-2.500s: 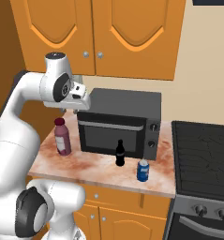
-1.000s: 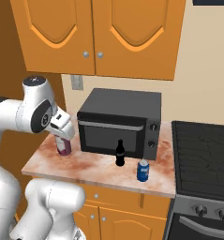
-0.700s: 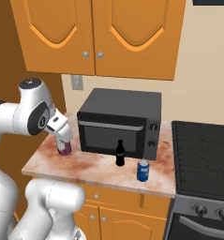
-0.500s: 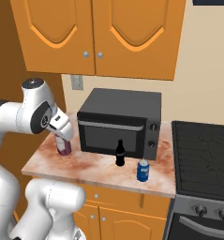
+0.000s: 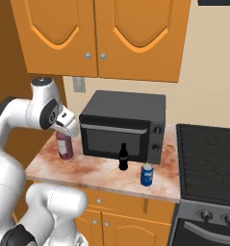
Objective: Move the drinks to the dining counter.
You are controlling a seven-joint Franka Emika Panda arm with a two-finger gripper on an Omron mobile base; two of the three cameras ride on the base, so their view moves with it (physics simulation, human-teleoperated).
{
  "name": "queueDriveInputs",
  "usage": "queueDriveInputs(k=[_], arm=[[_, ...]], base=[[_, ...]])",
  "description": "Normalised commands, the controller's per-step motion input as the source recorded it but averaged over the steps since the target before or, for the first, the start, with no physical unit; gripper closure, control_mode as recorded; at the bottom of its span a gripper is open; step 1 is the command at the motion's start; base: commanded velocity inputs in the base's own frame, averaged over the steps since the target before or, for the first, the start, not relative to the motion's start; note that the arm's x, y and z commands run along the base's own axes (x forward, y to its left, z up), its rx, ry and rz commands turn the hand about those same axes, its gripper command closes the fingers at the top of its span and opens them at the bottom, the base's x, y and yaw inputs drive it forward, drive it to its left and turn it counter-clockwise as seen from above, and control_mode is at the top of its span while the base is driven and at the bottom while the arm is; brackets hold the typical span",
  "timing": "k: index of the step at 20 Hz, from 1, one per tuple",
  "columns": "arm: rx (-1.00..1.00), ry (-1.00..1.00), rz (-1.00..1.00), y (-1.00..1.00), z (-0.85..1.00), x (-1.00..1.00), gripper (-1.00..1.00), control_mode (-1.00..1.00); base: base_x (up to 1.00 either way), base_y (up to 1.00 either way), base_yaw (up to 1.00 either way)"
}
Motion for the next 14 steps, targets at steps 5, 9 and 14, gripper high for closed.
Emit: queueDriveInputs(k=[5,9,14], arm=[[0.00,0.00,0.05,0.39,-0.12,0.32,-1.00,-1.00],[0.00,0.00,0.03,0.25,-0.12,0.39,-1.00,-1.00],[0.00,0.00,0.03,0.14,-0.15,0.40,-1.00,-1.00]], base=[[0.00,0.00,0.00],[0.00,0.00,0.00],[0.00,0.00,0.00]])
